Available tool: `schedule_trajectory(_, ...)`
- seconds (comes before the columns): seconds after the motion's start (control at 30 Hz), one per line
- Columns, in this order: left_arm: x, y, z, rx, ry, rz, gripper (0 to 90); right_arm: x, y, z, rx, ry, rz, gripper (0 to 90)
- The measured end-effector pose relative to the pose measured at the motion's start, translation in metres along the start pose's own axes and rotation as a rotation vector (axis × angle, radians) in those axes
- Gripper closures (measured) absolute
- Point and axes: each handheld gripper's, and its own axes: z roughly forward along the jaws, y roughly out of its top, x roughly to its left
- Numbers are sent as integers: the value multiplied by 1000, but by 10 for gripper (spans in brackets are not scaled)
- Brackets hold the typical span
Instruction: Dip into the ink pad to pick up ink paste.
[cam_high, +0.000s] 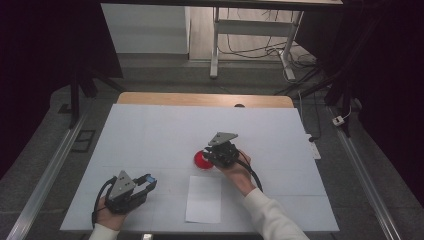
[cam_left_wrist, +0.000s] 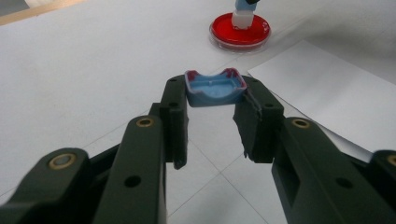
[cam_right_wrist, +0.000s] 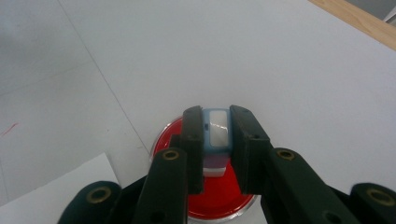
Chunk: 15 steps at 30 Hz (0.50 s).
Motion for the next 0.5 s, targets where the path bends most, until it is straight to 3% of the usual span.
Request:
schedule_trajectory(0.3, 0, 0, 0, 1, -1, 1, 649, 0, 0, 1, 7, -1, 5, 750)
schedule_trajectory(0.5, 0, 0, 0, 1, -2, 1, 649, 2, -1, 3, 24, -11, -17, 752)
